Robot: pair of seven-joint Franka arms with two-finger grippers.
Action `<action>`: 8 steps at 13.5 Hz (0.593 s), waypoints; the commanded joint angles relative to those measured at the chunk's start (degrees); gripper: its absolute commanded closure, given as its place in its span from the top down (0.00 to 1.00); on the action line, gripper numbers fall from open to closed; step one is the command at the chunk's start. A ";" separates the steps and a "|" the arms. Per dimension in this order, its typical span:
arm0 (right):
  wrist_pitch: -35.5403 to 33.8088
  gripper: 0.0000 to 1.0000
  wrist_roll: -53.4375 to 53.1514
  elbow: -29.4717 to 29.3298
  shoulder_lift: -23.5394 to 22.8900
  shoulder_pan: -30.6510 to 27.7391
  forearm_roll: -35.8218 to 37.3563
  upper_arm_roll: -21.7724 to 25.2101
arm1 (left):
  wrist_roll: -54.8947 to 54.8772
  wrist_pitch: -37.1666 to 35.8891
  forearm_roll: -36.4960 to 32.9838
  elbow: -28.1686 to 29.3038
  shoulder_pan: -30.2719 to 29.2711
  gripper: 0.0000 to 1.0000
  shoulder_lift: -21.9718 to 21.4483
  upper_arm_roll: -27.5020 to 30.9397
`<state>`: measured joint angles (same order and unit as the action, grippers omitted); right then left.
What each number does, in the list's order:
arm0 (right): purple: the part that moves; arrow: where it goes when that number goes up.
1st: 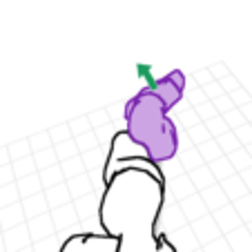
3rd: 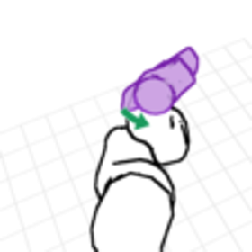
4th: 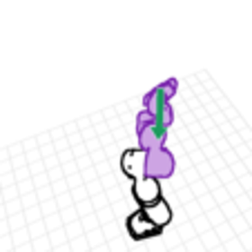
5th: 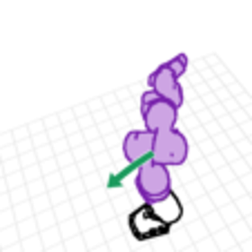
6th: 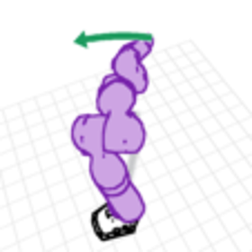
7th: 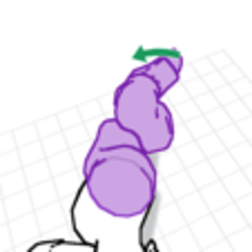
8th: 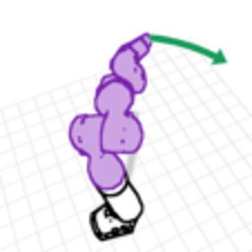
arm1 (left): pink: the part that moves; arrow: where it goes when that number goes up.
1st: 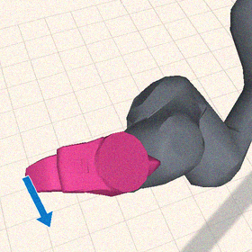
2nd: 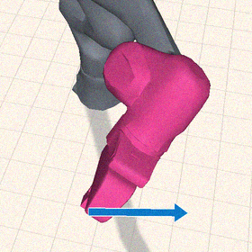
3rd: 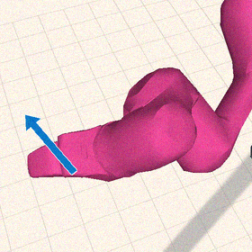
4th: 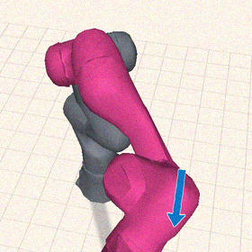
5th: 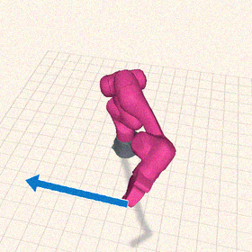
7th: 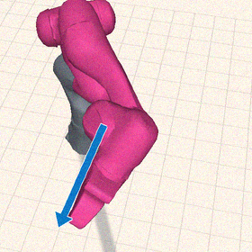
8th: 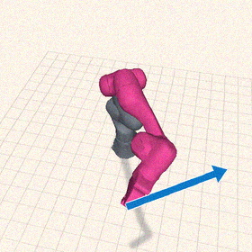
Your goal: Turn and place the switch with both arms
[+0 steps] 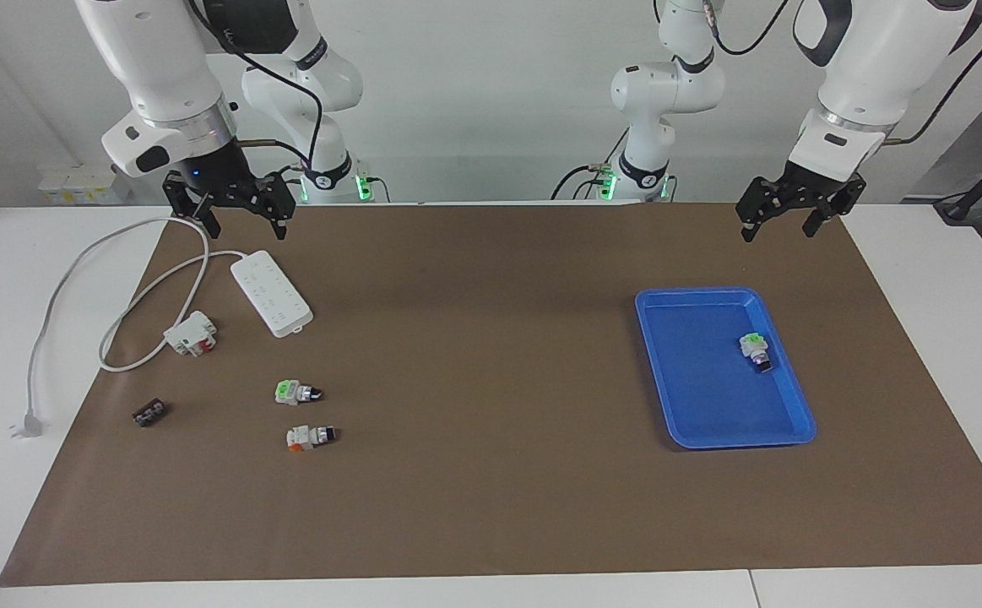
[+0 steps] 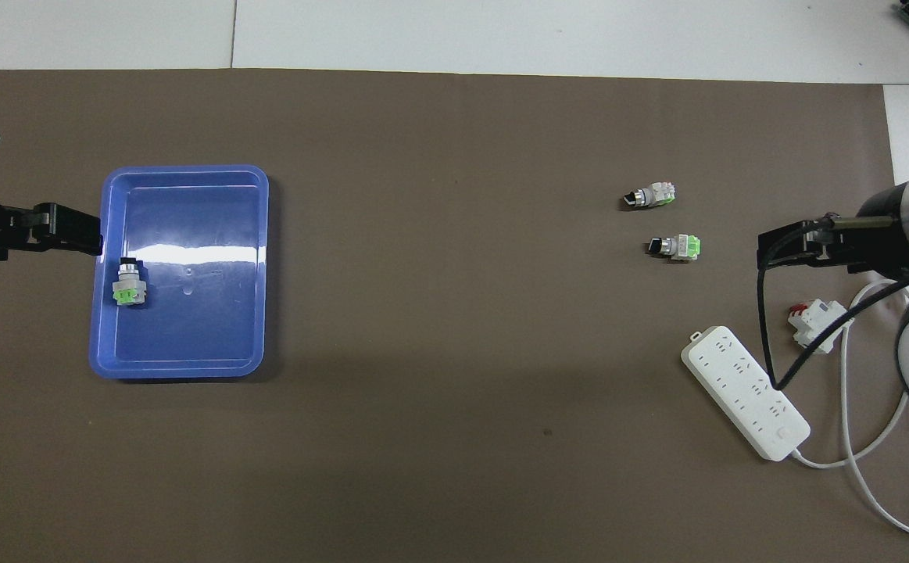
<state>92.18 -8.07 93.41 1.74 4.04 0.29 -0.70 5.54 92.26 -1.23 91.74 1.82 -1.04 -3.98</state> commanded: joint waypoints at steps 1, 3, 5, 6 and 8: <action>-0.33 1.00 1.57 0.45 0.72 -0.96 -1.35 -0.35 | -0.27 0.81 -1.32 1.07 0.02 1.00 -0.98 -0.06; -0.07 1.00 1.56 0.45 0.72 -0.96 -1.35 -0.35 | -0.27 0.81 -1.32 1.07 -0.07 1.00 -0.98 -0.06; 0.02 1.00 1.56 0.45 0.72 -0.96 -1.35 -0.35 | -0.27 0.90 -1.32 1.07 -0.15 1.00 -0.98 -0.06; 0.11 1.00 1.56 0.37 0.64 -0.96 -1.35 -0.35 | -0.27 0.99 -1.32 1.07 -0.15 1.00 -0.98 -0.06; -0.07 1.00 1.21 0.45 0.72 -1.13 -1.35 -0.35 | -0.27 1.34 -1.32 1.25 -0.15 1.00 -0.98 -0.06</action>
